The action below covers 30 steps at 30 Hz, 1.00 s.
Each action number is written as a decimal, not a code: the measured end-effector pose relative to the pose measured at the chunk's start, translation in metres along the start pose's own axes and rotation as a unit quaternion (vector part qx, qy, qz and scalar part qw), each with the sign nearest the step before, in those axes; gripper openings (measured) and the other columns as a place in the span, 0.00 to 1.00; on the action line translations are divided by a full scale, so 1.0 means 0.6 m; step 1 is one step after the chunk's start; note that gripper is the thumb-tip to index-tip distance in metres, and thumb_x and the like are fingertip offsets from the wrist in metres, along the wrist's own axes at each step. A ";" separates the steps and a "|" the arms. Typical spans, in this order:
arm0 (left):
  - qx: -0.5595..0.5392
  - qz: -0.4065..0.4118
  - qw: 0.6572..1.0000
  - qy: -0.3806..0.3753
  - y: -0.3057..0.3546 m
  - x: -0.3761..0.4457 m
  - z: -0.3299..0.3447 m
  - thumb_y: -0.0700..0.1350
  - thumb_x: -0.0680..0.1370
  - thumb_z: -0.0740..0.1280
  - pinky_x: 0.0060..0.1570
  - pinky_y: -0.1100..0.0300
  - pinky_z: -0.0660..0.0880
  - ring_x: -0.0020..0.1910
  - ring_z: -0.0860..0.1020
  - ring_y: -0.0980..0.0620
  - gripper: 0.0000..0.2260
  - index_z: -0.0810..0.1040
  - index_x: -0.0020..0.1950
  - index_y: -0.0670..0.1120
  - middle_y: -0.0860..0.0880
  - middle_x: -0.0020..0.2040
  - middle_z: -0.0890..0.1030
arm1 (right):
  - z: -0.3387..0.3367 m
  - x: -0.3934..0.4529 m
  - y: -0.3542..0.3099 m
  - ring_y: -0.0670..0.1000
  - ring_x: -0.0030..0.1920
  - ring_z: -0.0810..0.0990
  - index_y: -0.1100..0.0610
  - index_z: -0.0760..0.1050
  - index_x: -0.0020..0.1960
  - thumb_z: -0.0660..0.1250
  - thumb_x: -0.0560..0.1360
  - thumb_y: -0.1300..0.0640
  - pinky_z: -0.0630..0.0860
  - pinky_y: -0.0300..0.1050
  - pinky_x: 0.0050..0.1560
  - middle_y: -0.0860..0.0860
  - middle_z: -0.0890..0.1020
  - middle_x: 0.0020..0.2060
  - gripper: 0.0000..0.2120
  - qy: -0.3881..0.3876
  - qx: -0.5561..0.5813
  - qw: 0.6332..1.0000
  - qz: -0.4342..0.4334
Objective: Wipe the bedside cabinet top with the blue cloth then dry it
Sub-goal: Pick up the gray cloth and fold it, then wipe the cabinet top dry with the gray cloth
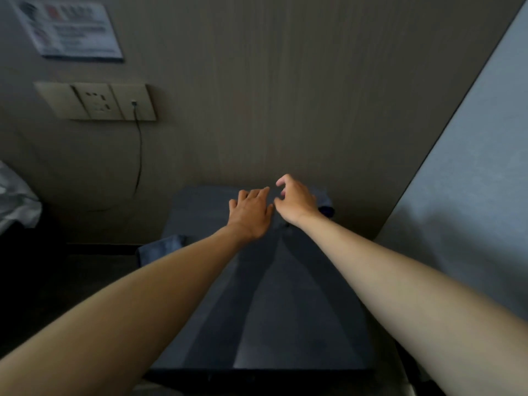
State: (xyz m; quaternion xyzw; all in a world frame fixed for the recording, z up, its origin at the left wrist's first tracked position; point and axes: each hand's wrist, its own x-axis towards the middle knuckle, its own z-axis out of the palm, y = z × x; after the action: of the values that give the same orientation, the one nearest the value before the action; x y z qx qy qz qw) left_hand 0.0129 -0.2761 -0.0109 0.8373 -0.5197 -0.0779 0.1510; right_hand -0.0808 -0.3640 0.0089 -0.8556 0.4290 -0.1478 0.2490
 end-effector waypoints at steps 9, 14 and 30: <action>0.003 -0.103 0.995 -0.012 -0.122 -0.149 -0.059 0.54 0.81 0.61 0.69 0.43 0.62 0.74 0.62 0.41 0.26 0.62 0.77 0.46 0.44 0.75 0.67 | 0.088 -0.088 -0.138 0.54 0.61 0.78 0.51 0.72 0.63 0.67 0.76 0.55 0.71 0.52 0.65 0.50 0.80 0.58 0.15 -0.072 0.024 0.997 -0.014; 0.011 -0.150 0.988 -0.036 -0.198 -0.201 -0.075 0.58 0.76 0.68 0.67 0.45 0.66 0.72 0.65 0.40 0.31 0.64 0.74 0.46 0.43 0.72 0.69 | 0.152 -0.118 -0.193 0.56 0.63 0.77 0.54 0.70 0.67 0.64 0.76 0.57 0.72 0.53 0.65 0.53 0.78 0.62 0.19 -0.136 0.037 0.990 -0.005; -0.192 -0.170 0.966 0.043 -0.251 -0.244 -0.042 0.42 0.77 0.64 0.51 0.48 0.79 0.50 0.82 0.41 0.11 0.83 0.56 0.49 0.43 0.51 0.84 | 0.199 -0.178 -0.190 0.55 0.46 0.79 0.56 0.66 0.70 0.53 0.83 0.56 0.79 0.48 0.40 0.56 0.77 0.48 0.17 -0.220 0.276 0.911 0.213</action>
State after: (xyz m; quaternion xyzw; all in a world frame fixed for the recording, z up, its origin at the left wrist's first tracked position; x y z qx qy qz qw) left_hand 0.0822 -0.0784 -0.0414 0.8710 -0.3382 -0.1646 0.3159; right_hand -0.0127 -0.1844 -0.0314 -0.6517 0.4773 -0.0117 0.5894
